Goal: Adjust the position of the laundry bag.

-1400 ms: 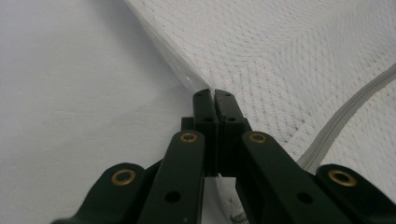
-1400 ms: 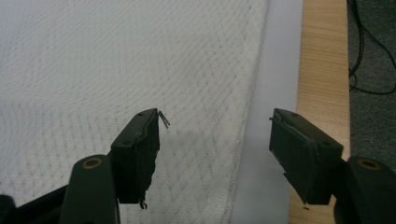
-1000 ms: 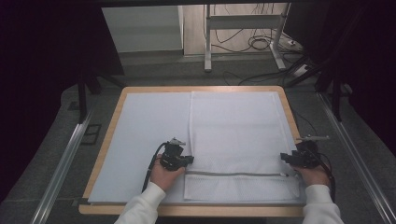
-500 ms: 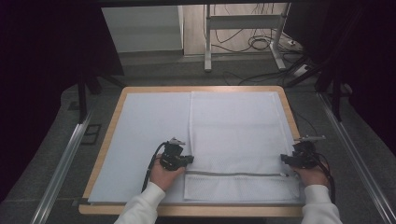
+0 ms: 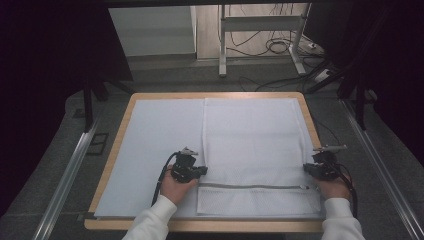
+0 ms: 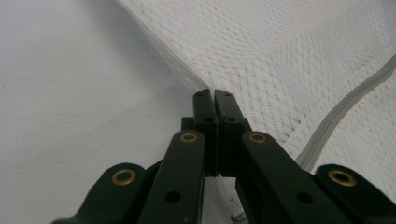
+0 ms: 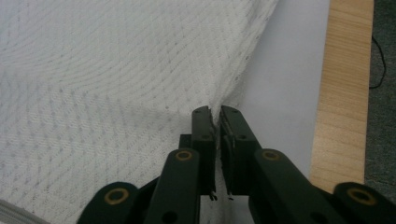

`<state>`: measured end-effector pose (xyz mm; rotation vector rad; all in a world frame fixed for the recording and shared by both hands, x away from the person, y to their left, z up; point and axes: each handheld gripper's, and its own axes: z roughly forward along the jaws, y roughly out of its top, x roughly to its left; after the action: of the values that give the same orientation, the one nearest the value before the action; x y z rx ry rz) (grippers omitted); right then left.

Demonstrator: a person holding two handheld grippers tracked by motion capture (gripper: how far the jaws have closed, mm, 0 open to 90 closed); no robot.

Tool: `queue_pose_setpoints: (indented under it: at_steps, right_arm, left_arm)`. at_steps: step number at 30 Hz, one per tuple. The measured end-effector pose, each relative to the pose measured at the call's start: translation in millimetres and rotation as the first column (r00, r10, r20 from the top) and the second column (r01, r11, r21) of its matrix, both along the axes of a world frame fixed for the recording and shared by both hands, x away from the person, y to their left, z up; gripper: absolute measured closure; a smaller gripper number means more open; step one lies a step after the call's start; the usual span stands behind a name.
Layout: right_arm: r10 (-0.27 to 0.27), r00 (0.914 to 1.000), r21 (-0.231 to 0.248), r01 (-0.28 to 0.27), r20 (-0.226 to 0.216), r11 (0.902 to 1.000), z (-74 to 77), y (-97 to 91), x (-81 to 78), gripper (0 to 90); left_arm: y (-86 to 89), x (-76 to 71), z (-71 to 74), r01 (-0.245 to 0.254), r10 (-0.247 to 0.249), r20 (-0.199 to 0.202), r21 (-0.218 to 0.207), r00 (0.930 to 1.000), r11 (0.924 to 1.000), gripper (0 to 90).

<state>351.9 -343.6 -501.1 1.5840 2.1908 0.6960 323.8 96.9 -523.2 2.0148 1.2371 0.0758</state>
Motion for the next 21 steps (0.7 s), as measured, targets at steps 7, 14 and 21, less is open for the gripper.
queue_pose_setpoints:
  at_steps: [7, 14, 21]
  right_arm:
    - [-0.007, 1.0, 0.026, 0.007, -0.001, 0.9996, 1.4, -2.7, -0.5, 87.4]
    - [0.001, 1.0, 0.048, -0.001, 0.003, 0.9989, 2.8, -2.0, -0.7, 87.5]
    - [0.014, 0.9999, 0.05, -0.014, 0.005, 0.9986, 4.1, 0.0, -0.9, 87.9]
  left_arm:
    - [1.3, 0.3, 0.4, -0.003, 0.003, -0.001, -0.002, 1.0, 1.0, 89.7]
    - [4.6, 0.2, 1.4, -0.006, 0.006, 0.001, -0.009, 1.0, 0.9999, 89.7]
    - [8.1, 0.4, 2.1, -0.01, 0.01, 0.001, -0.014, 0.9999, 0.9998, 89.7]
